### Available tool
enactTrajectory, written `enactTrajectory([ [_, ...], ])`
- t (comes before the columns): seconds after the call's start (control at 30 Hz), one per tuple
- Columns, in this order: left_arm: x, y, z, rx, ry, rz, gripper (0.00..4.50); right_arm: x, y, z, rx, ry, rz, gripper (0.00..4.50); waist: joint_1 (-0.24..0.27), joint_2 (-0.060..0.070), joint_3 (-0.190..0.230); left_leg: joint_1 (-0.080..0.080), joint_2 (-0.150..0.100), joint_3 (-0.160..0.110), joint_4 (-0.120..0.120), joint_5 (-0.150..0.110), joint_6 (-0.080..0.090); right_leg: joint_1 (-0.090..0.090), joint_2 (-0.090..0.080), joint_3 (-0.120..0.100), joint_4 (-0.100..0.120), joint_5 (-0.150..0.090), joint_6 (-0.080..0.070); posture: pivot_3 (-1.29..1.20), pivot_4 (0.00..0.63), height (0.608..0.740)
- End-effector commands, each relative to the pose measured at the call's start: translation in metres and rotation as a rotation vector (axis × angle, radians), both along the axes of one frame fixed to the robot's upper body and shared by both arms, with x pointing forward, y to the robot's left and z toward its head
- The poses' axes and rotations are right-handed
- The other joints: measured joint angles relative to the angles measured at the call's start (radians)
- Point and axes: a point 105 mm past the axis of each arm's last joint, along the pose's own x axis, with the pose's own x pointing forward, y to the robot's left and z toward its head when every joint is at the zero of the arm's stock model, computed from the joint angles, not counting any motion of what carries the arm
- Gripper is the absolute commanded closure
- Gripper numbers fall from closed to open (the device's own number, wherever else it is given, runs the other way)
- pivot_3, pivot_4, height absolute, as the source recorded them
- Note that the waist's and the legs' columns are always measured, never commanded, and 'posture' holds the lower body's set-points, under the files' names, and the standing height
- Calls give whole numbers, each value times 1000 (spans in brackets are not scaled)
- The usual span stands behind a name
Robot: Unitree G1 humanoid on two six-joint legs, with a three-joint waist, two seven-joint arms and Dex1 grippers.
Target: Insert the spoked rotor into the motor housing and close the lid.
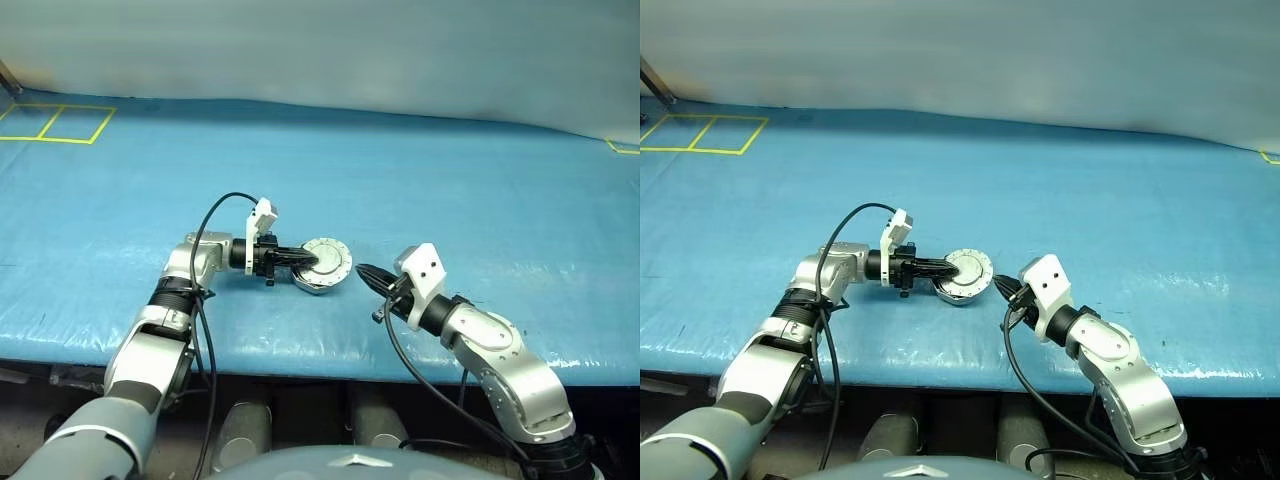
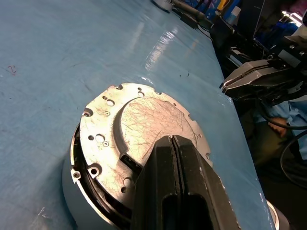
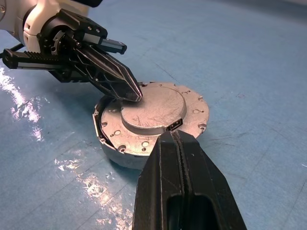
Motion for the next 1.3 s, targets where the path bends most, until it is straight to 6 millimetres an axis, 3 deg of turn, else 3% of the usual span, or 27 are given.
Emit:
enactTrajectory([
  [0.03, -3, 1, -4, 20, -4, 9, 4500, 4, 3, 9, 19, -43, 1, 4486, 0, 0, 0, 0, 0, 0, 0, 0, 0, 0, 0, 0, 0, 0, 0, 0, 150, 740],
  [0.17, -3, 7, -6, 24, -47, 42, 4500, 10, 6, 1, -16, -55, -14, 4486, -1, 1, -1, 2, 0, 0, 0, 0, 0, 1, 0, 0, 0, 0, 0, 0, 150, 740],
  [0.33, -5, 13, 3, -5, -188, 101, 4500, 15, 21, 1, 80, -52, 46, 4486, -3, 1, -1, 3, 0, 0, 0, 0, 0, 3, 0, 0, 0, 0, 0, 0, 150, 740],
  [0.37, -6, 14, 6, -13, -209, 112, 4500, 17, 23, 4, 97, -62, 53, 4315, -3, 1, -1, 3, 0, 0, 0, 0, 0, 3, 0, 0, 0, 0, 0, 0, 150, 740],
  [0.43, -9, 17, 11, -26, -253, 139, 4500, 19, 27, 9, 122, -76, 75, 3888, -3, 1, -1, 3, 0, 0, 0, 0, 0, 3, 0, 0, 0, 0, 0, 0, 150, 740],
  [0.57, -16, 22, 17, -25, -312, 175, 4500, 22, 35, 12, 136, -79, 121, 2552, -2, 1, -1, 3, 0, 0, 0, 0, 0, 3, 0, 0, 0, 0, 0, 0, 150, 740],
  [0.83, -32, 35, 23, -19, -377, 225, 4500, 40, 38, 3, 116, -60, 87, 7, -3, 1, -1, 3, 0, 0, -1, 0, 0, 2, 0, 0, 0, 0, -1, 0, 150, 740],
  [1.3, -38, 48, 20, -25, -357, 318, 4500, 39, 51, -12, 64, -24, 124, 7, -3, 2, -1, 3, 0, 0, -1, 0, 0, 2, 0, 0, 0, 0, -1, 0, 150, 740],
])
